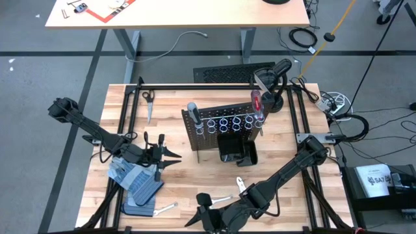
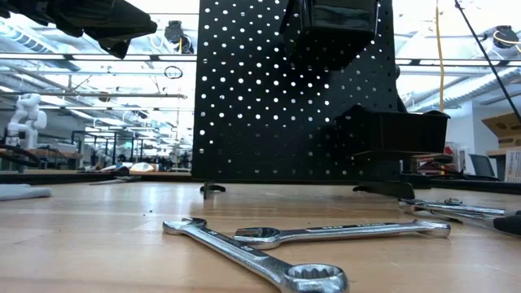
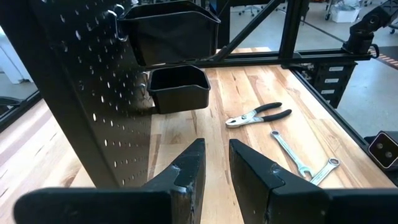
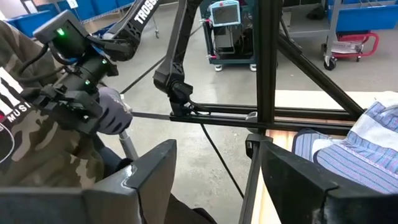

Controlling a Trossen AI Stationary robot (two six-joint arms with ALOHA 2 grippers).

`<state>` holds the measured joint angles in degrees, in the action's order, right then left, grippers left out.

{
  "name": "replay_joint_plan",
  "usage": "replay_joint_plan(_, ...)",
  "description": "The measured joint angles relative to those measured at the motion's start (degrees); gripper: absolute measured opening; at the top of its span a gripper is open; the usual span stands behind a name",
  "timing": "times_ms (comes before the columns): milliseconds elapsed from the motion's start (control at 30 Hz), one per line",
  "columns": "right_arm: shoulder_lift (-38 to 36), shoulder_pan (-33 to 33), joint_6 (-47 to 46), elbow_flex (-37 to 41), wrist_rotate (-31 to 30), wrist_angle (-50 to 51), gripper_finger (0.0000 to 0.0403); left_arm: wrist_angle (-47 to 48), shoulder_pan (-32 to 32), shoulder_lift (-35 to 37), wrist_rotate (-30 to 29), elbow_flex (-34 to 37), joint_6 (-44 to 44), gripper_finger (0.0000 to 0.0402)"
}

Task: Hang tools onto peg board
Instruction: Hang the silver wrench on the black peg board

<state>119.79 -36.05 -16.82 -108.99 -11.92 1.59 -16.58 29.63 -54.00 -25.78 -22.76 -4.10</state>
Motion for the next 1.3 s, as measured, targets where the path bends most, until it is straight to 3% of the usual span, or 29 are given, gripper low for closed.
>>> replay_joint_plan(133, 0.0, 0.0, 0.0, 0.0, 0.0, -0.1, 0.0228, 0.0, 0.0, 0.0, 1.7, 0.0, 0.0, 0.0082)
replay_joint_plan(300, 0.0, 0.0, 0.0, 0.0, 0.0, 0.0, 0.0228, -8.7, 0.3, 0.0, 24.9, 0.0, 0.1, 0.0082)
replay_joint_plan(400, 0.0, 0.0, 0.0, 0.0, 0.0, 0.0, 0.0228, -16.0, 1.6, 0.0, 33.1, 0.0, 0.2, 0.0082)
replay_joint_plan(567, 0.0, 0.3, 1.4, 0.0, -0.8, 0.0, 0.0228, -19.0, 3.8, 0.0, 33.7, 0.0, 0.5, 0.0082)
replay_joint_plan(733, 0.0, 1.6, 6.2, 0.0, -10.1, -0.8, 0.0229, -20.7, 4.5, 0.0, 27.2, 0.0, 0.4, 0.0082)
replay_joint_plan(900, 0.0, 3.3, 8.2, 0.0, -18.4, -1.9, 0.0229, -25.0, 4.6, 0.0, 26.8, 0.0, 0.3, 0.0082)
replay_joint_plan(1300, 0.3, 7.8, 13.3, 0.0, -19.7, -3.9, 0.0229, -23.4, 4.5, 0.0, 25.3, -2.5, 1.6, 0.0082)
